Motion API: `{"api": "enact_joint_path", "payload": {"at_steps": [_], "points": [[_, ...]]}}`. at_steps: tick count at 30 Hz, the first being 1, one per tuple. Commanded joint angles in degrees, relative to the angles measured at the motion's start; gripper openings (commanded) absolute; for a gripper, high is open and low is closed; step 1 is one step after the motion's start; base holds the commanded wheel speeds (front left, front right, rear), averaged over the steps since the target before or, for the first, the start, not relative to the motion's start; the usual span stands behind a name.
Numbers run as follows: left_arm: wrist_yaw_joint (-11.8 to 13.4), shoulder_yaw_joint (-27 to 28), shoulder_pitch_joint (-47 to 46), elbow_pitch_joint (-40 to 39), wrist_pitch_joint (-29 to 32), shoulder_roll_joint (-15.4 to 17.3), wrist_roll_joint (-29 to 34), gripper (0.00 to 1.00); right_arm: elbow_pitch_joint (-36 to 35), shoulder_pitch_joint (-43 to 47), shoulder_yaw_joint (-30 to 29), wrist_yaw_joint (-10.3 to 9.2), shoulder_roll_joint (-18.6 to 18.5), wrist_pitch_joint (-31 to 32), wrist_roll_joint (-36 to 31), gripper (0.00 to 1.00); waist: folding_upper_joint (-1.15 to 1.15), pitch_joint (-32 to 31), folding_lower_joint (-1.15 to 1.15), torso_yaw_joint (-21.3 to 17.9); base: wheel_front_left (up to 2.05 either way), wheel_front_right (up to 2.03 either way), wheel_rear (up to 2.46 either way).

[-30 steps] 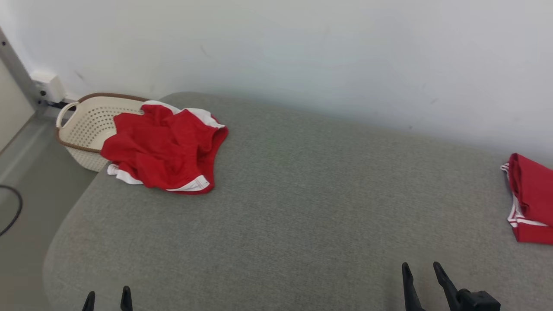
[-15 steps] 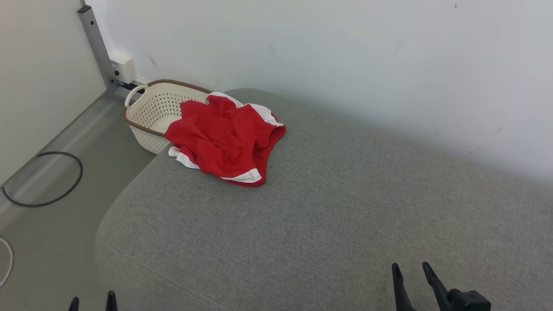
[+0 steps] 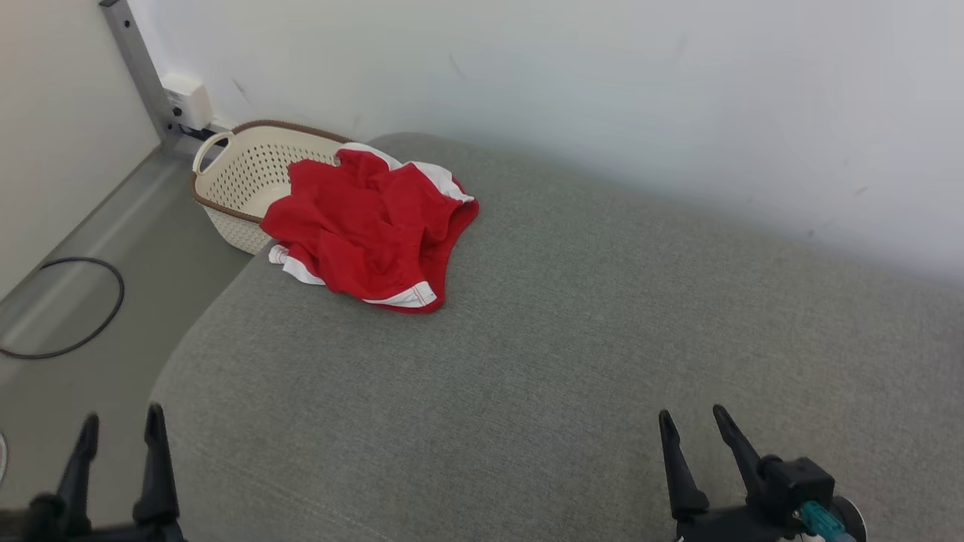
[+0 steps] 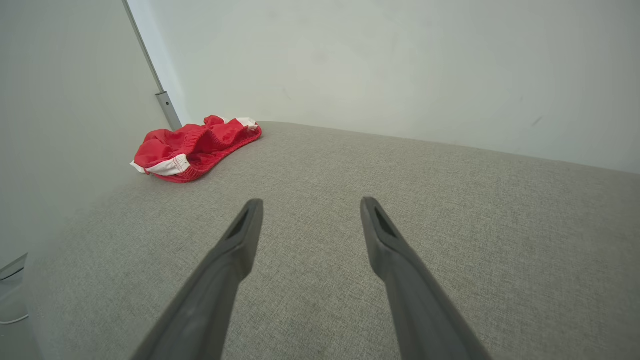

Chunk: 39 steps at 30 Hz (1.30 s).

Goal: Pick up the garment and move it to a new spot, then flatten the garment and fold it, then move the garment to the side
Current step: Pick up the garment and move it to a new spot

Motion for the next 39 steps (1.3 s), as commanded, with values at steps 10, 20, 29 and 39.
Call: {"api": "enact_joint_path", "payload": {"at_steps": [10, 20, 29, 39], "points": [[-3.88, 1.94, -21.69, 8.52, 3.79, 7.59, -5.47, 1.0, -2.71, -9.03, 4.12, 0.01, -0.05, -0.03, -0.93, 1.0, 0.0, 11.95, 0.0, -11.74, 0.0, 0.0, 0.0], [-6.21, 2.08, -36.06, 22.58, 7.74, 16.07, -9.46, 1.0, -3.76, -14.44, 6.08, 0.01, -0.03, -0.96, -0.71, 1.0, 0.0, 19.04, 0.0, -21.6, 0.0, 0.0, 0.0], [-6.81, -0.95, -44.21, 37.35, 11.34, 20.79, -11.04, 1.0, -4.27, -16.16, 7.04, 0.01, -0.01, -1.62, 0.57, 1.0, 0.0, 22.38, 0.0, -26.94, 0.0, 0.0, 0.0], [-6.91, -7.24, -48.59, 49.06, 18.81, 22.87, -15.99, 1.0, -4.45, -16.32, 6.76, 0.01, 0.02, -1.81, 0.64, 1.0, 0.0, 23.73, 0.0, -29.52, 0.0, 0.0, 0.0]]}}
